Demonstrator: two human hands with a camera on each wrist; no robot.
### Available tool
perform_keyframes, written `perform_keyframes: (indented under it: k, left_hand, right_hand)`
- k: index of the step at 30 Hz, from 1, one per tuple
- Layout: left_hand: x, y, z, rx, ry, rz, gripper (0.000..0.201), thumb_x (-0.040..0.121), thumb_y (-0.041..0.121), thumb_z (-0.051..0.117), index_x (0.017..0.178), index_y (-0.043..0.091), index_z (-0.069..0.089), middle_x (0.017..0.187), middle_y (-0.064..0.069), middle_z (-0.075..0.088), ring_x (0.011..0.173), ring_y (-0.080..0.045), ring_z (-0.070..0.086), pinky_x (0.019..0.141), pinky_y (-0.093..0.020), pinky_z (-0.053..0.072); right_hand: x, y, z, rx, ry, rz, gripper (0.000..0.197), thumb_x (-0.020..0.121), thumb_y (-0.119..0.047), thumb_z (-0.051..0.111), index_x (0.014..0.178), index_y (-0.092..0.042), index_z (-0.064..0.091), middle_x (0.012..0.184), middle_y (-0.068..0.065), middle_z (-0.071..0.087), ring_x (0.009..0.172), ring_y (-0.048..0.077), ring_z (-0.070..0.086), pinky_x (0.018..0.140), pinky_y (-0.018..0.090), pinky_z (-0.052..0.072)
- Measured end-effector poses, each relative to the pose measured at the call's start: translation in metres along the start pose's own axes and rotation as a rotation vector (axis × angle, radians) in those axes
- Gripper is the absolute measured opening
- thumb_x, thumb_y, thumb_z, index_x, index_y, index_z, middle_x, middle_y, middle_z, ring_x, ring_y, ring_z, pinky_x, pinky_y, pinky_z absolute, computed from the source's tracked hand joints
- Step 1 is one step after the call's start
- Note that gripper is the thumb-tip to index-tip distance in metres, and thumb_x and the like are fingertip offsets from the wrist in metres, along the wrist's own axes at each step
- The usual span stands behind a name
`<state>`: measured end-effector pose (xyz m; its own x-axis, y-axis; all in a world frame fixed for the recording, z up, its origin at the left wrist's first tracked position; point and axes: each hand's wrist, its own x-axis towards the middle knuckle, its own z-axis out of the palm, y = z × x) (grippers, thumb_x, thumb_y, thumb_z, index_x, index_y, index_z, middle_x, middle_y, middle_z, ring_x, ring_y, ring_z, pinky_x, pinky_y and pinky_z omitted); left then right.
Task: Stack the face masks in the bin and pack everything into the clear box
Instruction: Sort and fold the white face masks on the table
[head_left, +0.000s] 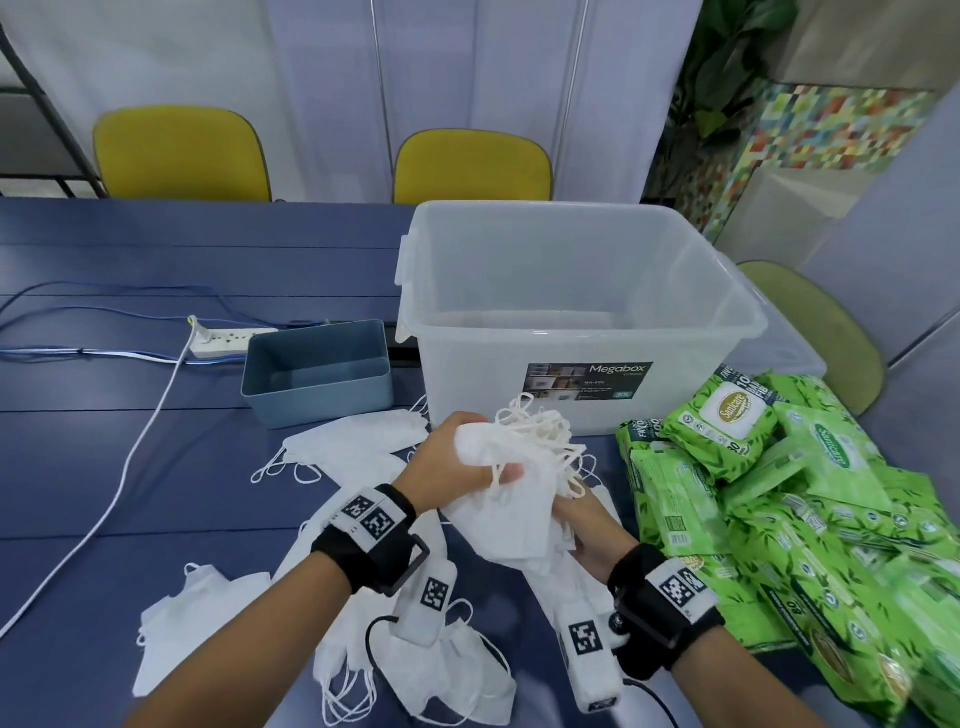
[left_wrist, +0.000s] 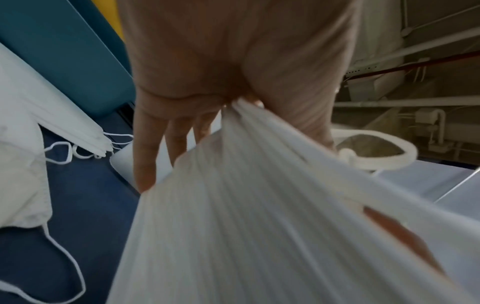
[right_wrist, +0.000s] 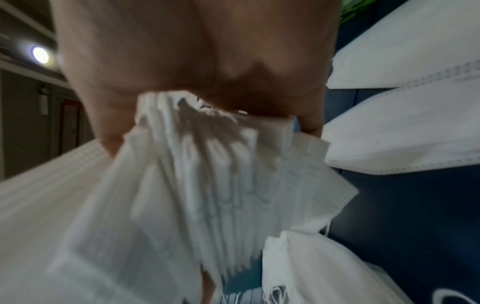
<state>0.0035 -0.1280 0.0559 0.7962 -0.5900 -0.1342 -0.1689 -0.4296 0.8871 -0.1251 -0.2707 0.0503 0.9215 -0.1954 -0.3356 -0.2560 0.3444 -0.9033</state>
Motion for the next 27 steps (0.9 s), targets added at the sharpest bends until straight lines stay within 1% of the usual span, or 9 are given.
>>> perform_keyframes:
  k: [4,6,11,14,17,19,21,24,27]
  left_hand:
    - [-0.004,-0.001,0.000,-0.004,0.043,0.034,0.074,0.051,0.049,0.088,0.111,0.024,0.053,0.101,0.018,0.056,0.096,-0.006,0.058,0.072,-0.012,0.042]
    - [-0.005,-0.001,0.003,0.020,0.064,0.051,0.070,0.056,0.045,0.088,0.112,0.025,0.052,0.103,0.014,0.058,0.095,-0.007,0.057,0.074,-0.014,0.043]
    - [0.001,-0.003,0.004,0.035,0.017,0.064,0.088,0.049,0.051,0.088,0.123,0.026,0.048,0.117,0.006,0.058,0.104,-0.010,0.056,0.081,-0.018,0.044]
    - [0.009,-0.007,0.001,0.026,-0.142,0.164,0.105,0.044,0.052,0.088,0.134,0.026,0.040,0.128,0.003,0.053,0.119,-0.012,0.051,0.101,-0.030,0.043]
    - [0.018,-0.014,0.015,0.125,-0.248,0.380,0.086,0.058,0.041,0.088,0.130,0.019,0.046,0.128,0.005,0.054,0.122,-0.015,0.052,0.104,-0.036,0.041]
    - [0.022,-0.030,0.023,0.400,-0.194,0.403,0.088,0.058,0.062,0.075,0.131,0.023,0.044,0.130,0.006,0.049,0.125,-0.018,0.049,0.104,-0.039,0.040]
    - [0.017,-0.046,0.029,0.670,-0.167,0.310,0.118,0.049,0.083,0.054,0.147,0.024,0.022,0.148,0.003,0.026,0.141,-0.024,0.023,0.113,-0.050,0.023]
    - [0.007,-0.053,0.036,0.735,-0.263,0.227,0.122,0.049,0.084,0.035,0.151,0.023,0.008,0.155,0.001,0.008,0.144,-0.020,0.004,0.116,-0.056,0.005]
    - [0.006,-0.062,0.050,0.684,-0.204,0.268,0.101,0.059,0.076,0.037,0.145,0.023,0.031,0.142,-0.001,0.035,0.131,-0.022,0.030,0.109,-0.051,0.027]
  right_hand:
    - [-0.001,-0.001,0.000,0.276,-0.087,0.090,0.064,0.081,-0.045,0.064,0.133,-0.010,0.053,0.130,0.015,0.060,0.121,0.028,0.056,0.104,0.043,0.041]
    - [-0.001,-0.001,-0.002,0.202,-0.157,0.064,0.073,0.068,-0.052,0.076,0.127,-0.014,0.058,0.126,0.012,0.063,0.119,0.026,0.058,0.099,0.039,0.046]
    - [0.008,0.004,-0.018,-0.201,-0.081,-0.019,0.078,0.046,-0.019,0.081,0.120,-0.009,0.057,0.112,0.012,0.069,0.106,0.027,0.065,0.086,0.036,0.054]
    - [0.015,-0.002,-0.025,-0.398,-0.086,-0.165,0.099,0.045,0.001,0.078,0.134,-0.009,0.035,0.124,0.004,0.059,0.112,0.009,0.060,0.086,0.021,0.050]
    - [0.022,-0.006,-0.029,-0.547,-0.172,-0.225,0.109,0.049,0.010,0.071,0.141,-0.020,0.021,0.140,-0.004,0.042,0.122,-0.001,0.049,0.091,0.017,0.045]
    - [0.026,-0.004,-0.034,-0.636,-0.202,-0.202,0.111,0.052,0.014,0.071,0.140,-0.030,0.019,0.138,-0.011,0.041,0.113,-0.007,0.054,0.083,0.015,0.046]
    - [0.029,-0.001,-0.040,-0.737,-0.202,-0.161,0.117,0.056,0.018,0.069,0.143,-0.033,0.010,0.127,-0.014,0.048,0.089,-0.014,0.059,0.068,0.011,0.045]
    - [0.032,0.010,-0.048,-0.797,-0.157,-0.118,0.125,0.058,0.011,0.070,0.144,-0.046,0.000,0.104,-0.006,0.060,0.069,-0.008,0.059,0.060,0.019,0.048]
    - [0.034,0.026,-0.053,-0.850,-0.084,-0.142,0.129,0.054,-0.008,0.078,0.143,-0.055,-0.003,0.116,0.004,0.060,0.096,0.011,0.063,0.084,0.042,0.055]
